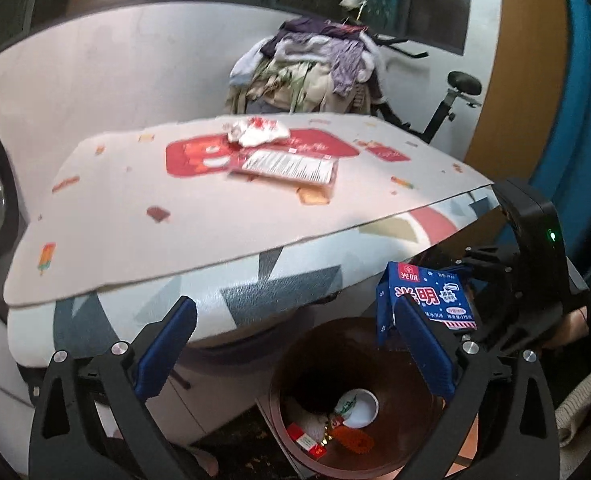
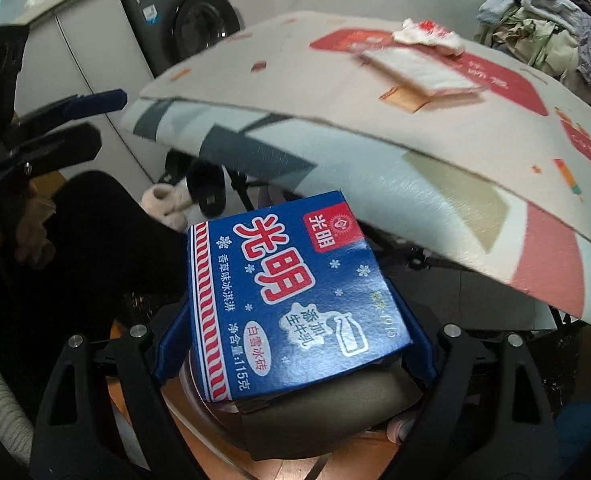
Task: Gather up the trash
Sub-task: 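Open the right gripper to drop the blue box while the left gripper drops the wrapper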
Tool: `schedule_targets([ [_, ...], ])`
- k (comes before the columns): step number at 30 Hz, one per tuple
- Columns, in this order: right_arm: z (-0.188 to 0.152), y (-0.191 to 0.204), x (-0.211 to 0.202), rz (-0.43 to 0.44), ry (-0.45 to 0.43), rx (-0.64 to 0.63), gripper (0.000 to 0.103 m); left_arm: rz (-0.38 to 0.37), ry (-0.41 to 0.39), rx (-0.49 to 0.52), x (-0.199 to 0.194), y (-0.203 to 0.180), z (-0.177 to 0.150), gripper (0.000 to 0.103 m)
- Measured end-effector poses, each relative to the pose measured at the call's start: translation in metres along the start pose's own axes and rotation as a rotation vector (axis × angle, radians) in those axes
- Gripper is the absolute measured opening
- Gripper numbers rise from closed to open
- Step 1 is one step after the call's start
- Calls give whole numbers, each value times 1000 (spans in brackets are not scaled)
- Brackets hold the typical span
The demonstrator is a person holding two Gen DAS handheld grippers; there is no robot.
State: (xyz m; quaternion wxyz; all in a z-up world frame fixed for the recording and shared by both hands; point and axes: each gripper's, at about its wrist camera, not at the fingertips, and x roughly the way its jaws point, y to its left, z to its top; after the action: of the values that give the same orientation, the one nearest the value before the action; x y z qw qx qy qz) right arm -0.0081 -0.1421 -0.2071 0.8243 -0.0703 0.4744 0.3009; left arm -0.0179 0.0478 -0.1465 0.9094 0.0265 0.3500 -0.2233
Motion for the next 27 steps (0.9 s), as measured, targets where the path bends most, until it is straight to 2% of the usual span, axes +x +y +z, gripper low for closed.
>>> schedule_targets([
  [7, -3, -15, 11, -15, 40, 74, 86, 14, 55, 12, 14, -2, -4, 97],
  [20, -3, -11, 14, -29, 56, 66, 87, 19, 76, -17, 19, 4, -7, 97],
  [23, -3, -14, 16, -42, 58, 82, 96, 19, 81, -19, 20, 4, -7, 97],
  [27, -3, -19, 16, -55, 59, 105, 97, 21, 87, -19, 21, 4, -7, 97],
])
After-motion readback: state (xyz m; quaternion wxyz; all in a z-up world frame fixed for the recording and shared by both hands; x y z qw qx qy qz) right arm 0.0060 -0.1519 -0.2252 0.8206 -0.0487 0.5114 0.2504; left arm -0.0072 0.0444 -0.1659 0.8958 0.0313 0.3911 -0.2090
